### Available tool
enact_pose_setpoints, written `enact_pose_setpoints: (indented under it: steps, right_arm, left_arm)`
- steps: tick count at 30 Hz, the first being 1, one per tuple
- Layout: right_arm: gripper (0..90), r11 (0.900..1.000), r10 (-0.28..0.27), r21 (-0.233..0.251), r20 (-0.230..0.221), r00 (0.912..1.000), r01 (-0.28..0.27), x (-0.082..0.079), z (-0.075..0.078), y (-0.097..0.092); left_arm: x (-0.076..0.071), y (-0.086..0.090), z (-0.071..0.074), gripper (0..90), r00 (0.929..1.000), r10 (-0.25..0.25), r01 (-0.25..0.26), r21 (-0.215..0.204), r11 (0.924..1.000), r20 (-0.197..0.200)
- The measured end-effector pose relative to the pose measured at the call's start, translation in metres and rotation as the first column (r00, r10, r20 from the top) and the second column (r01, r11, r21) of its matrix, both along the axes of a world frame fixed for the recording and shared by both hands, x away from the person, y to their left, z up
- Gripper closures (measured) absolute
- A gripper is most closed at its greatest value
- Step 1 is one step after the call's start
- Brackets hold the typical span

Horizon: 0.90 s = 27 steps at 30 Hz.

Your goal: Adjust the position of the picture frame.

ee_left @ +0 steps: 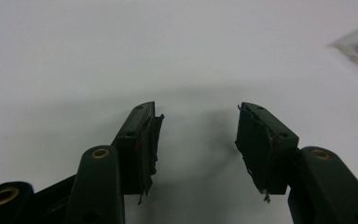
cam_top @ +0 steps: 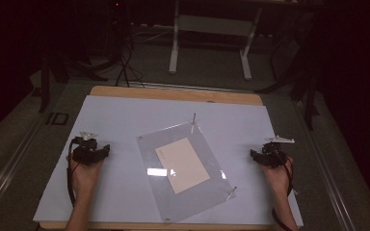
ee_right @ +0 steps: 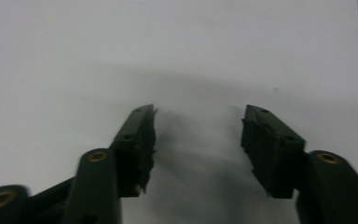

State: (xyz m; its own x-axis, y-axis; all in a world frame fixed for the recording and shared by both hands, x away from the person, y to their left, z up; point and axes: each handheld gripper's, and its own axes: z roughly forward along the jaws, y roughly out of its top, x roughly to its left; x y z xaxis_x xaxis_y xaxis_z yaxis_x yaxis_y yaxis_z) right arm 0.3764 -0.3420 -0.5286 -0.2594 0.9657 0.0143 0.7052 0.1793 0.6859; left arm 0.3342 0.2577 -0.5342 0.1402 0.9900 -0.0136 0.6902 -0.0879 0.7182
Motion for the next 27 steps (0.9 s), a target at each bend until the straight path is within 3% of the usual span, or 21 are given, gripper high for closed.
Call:
enact_pose_setpoints:
  steps: [5,7,10,13,16,18,21,23,26,27]
  right_arm:
    - [46.2,0.9980,0.060,-0.018,-0.002,0.9982,-0.060,-0.005,0.004,0.007]
    - [46.4,0.9968,0.074,-0.030,-0.007,0.9972,-0.074,-0.006,0.007,0.010]
    - [50.1,0.9948,0.093,-0.039,-0.017,0.9955,-0.094,-0.007,0.011,0.015]
    - [52.9,0.9885,0.151,0.004,-0.011,0.9885,-0.151,-0.012,0.017,0.018]
    - [54.3,0.9808,0.195,0.004,0.002,0.9808,-0.195,-0.019,0.021,0.021]
    - [54.8,0.9705,0.239,-0.025,-0.016,0.9708,-0.240,-0.029,0.025,0.027]
    - [57.9,0.9576,0.288,-0.003,-0.008,0.9576,-0.288,-0.039,0.027,0.029]
    - [60.7,0.9509,0.309,-0.001,-0.002,0.9509,-0.309,-0.045,0.029,0.031]
    - [65.8,0.9336,0.358,0.018,0.016,0.9337,-0.358,-0.054,0.033,0.035]
    - [70.2,0.9243,0.381,0.018,0.016,0.9244,-0.381,-0.058,0.034,0.037]
  left_arm:
    - [-0.002,-0.005,0.004,47.5,0.9961,-0.078,0.079,-0.017,0.9967,0.040]
    - [-0.002,-0.007,0.004,46.0,0.9951,-0.091,0.091,-0.015,0.9957,0.040]
    - [-0.002,-0.008,0.004,45.2,0.9936,-0.110,0.111,-0.043,0.9929,0.028]
    - [-0.003,-0.010,0.008,47.3,0.9918,-0.124,0.126,-0.048,0.9909,0.030]
    - [-0.005,-0.012,0.011,47.3,0.9900,-0.134,0.136,-0.039,0.9900,0.045]
    - [-0.006,-0.016,0.014,47.5,0.9884,-0.138,0.141,-0.048,0.9888,0.063]
    - [-0.005,-0.017,0.015,48.5,0.9882,-0.134,0.139,-0.063,0.9883,0.075]
    - [-0.005,-0.018,0.015,48.5,0.9883,-0.137,0.141,-0.060,0.9882,0.067]
    - [-0.004,-0.018,0.013,48.1,0.9892,-0.136,0.139,-0.060,0.9884,0.054]
    - [-0.004,-0.019,0.012,48.0,0.9895,-0.136,0.139,-0.058,0.9886,0.050]
